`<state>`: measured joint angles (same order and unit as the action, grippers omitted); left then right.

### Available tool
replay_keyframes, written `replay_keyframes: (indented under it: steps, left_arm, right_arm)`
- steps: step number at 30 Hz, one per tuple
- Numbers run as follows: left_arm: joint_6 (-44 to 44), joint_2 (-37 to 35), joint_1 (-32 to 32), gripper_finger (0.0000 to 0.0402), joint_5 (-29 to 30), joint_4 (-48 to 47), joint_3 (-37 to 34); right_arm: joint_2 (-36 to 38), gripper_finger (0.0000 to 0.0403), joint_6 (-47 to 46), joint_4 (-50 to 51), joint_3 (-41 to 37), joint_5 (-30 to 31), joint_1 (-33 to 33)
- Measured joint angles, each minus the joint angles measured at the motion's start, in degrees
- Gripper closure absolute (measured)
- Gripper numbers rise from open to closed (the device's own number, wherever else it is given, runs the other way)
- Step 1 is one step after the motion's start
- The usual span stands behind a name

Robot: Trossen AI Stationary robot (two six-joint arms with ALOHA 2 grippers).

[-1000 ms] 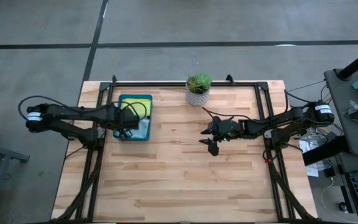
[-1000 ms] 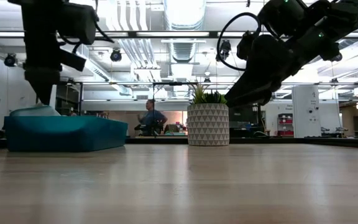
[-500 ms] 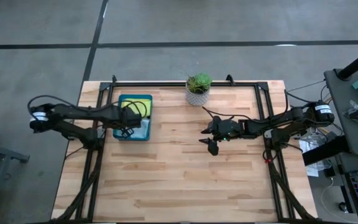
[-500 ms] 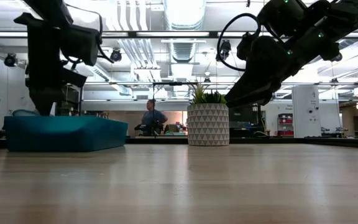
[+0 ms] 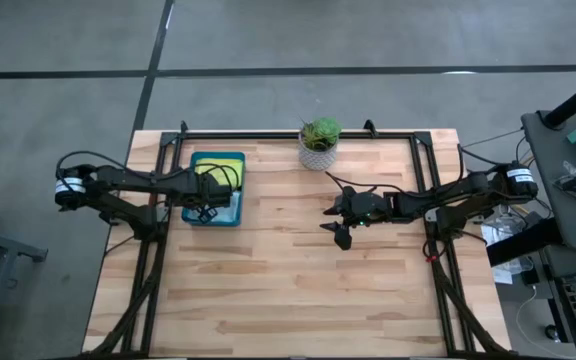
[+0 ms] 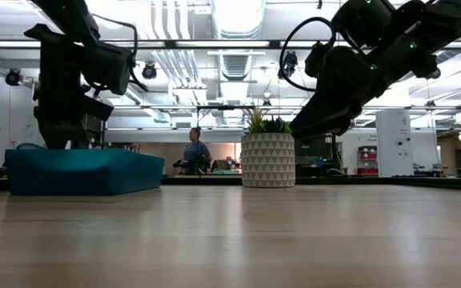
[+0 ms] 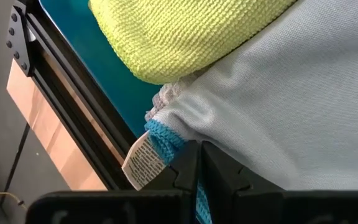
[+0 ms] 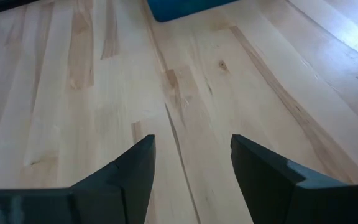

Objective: Fold microfiber towels
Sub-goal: Put the folded blue towel into the blue bin

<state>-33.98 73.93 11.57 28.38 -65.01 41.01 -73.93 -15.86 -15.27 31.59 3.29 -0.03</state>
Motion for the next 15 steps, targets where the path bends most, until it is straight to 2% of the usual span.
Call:
replay_keyframes:
  steps: [4,9,15]
  left_arm:
    - [0.28,0.69,-0.02,0.0395,-0.46,-2.12,2.4]
    - [0.29,-0.32,-0.04,0.0395,-2.27,-9.73,7.54]
    - [1.92,-1.81,-0.29,0.0395,-15.31,-10.47,8.18]
  right_arm:
    - [0.0,0.0204,0.0,0.0,0.0,-0.04,0.0]
    - [0.0,0.0204,0.0,0.01,0.0,-0.04,0.0]
    - [0.0,0.0204,0.0,0.0,0.0,-0.04,0.0]
